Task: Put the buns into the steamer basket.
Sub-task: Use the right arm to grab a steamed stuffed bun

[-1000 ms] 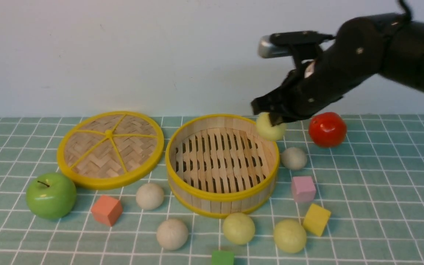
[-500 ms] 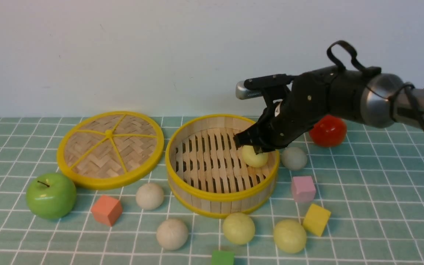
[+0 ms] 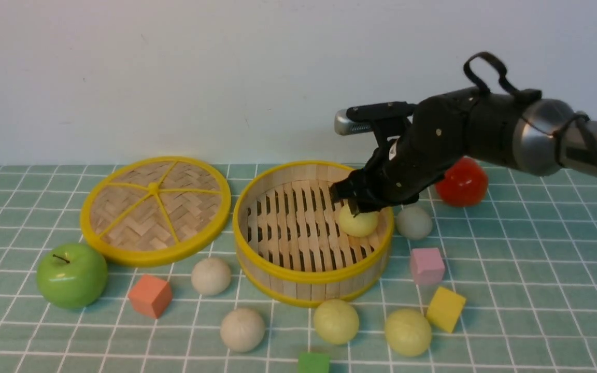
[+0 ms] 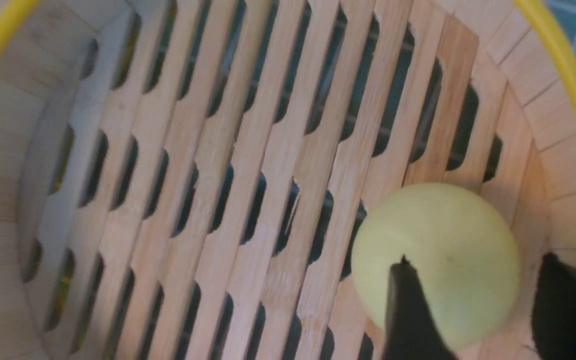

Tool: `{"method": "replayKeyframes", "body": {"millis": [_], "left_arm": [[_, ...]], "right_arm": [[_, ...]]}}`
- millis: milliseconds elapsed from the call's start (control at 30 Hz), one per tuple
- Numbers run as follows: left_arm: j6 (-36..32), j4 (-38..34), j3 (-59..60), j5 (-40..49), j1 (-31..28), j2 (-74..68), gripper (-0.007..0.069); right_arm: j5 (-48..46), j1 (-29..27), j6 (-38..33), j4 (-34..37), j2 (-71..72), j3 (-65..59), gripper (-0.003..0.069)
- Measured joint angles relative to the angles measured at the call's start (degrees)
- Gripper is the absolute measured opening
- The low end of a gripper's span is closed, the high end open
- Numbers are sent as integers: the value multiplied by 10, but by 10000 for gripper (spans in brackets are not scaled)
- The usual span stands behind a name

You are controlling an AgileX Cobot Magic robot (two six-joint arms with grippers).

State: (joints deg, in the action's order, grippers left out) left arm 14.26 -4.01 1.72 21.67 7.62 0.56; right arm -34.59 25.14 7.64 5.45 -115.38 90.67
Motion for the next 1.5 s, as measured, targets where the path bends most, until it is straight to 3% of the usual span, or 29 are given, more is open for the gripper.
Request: {"method": "replayKeyframes", "body": {"millis": [100,267,500,633,1000,1200,1500], "left_arm": [[0,0,0,0,0,0,238],[0,0,0,0,0,0,238],[0,1,0,0,0,0,238],[0,1,0,0,0,0,238],[0,1,0,0,0,0,238],[0,9,0,0,0,0,238],[0,29,0,0,0,0,238]], "right_arm": [[-13,0,0,-11,36,0,398],[-45,-15,3,-37,86,1,397],[-65,-93,20,-25,73,3,348],[-38,-108,22,-17,33,3,312],[38,-110,23,5,-36,3,304],[22,-113,23,44,-40,3,304],[2,-113,23,48,-41,2,295]]}}
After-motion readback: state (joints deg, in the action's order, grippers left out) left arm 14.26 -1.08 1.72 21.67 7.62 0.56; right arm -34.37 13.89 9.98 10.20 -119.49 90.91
